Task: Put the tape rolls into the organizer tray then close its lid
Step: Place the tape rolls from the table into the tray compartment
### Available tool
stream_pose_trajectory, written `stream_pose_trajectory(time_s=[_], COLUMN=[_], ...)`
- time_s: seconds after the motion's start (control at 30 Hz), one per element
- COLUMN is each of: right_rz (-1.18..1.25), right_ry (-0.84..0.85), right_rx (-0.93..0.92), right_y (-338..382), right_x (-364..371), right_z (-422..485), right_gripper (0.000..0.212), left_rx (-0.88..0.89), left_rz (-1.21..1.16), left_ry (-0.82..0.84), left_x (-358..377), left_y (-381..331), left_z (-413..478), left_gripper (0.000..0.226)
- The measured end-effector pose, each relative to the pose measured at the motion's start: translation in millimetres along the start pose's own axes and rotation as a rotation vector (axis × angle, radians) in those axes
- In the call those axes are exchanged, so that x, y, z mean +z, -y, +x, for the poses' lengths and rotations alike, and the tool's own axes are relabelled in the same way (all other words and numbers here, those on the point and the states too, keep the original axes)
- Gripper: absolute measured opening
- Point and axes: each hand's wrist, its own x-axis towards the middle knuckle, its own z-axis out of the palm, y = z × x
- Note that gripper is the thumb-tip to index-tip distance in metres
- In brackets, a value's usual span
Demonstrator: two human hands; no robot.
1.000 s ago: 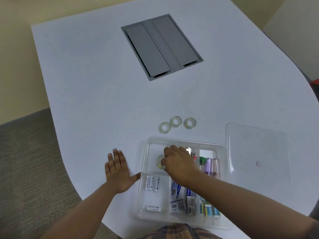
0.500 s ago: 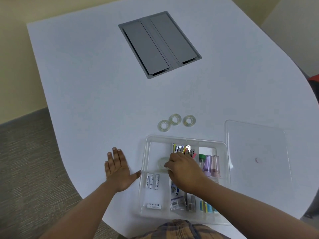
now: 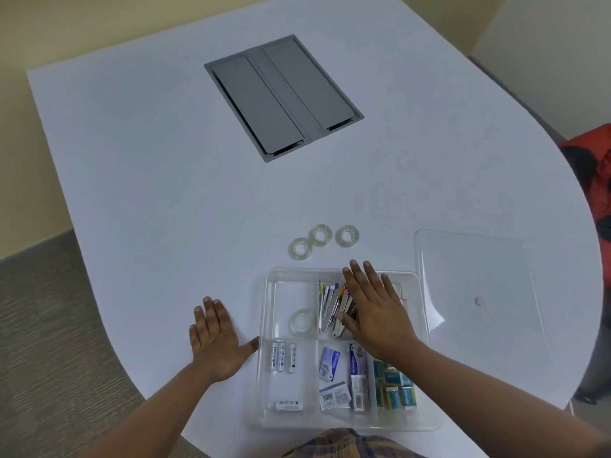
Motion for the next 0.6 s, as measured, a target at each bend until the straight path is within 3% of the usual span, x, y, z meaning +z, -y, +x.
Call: stream_pose_trajectory(time_s=[0.1, 0.2, 0.3, 0.43, 0.53, 0.6], right_rz=[0.003, 0.028, 0.043, 0.051, 0.062, 0.069], right_ry=[-0.025, -0.041, -0.049, -0.052, -0.048, -0.043], right_rx=[0.008, 0.003, -0.013, -0.022, -0.015, -0.015], right_y=[-1.4, -3.9, -6.4, -7.0, -7.5, -7.7], right_x=[6.0, 9.4, 11.9, 12.7, 11.5, 11.1], right_z=[-0.5, -0.8, -1.0, -0.5, -0.5, -0.7], right_gripper=[0.074, 0.073, 0.074, 0.076, 0.074, 0.072], left_rx=[0.025, 0.254, 0.362, 0.471, 0.334, 0.247], left_rz=[-0.173, -0.304, -0.394, -0.303, -0.263, -0.089], left_ry=[-0.108, -0.291, -0.400, -0.430, -0.374, -0.329], left_x=[-9.2, -31.9, -57.5, -74.2, -79.2, -78.4], left_y=[-19.1, -51.0, -89.3, -136.0, -162.2, -172.9], left_z=[-3.3, -5.1, -2.6, 12.8, 28.3, 38.8], left_gripper=[0.079, 0.053, 0.048, 0.048, 0.053, 0.058])
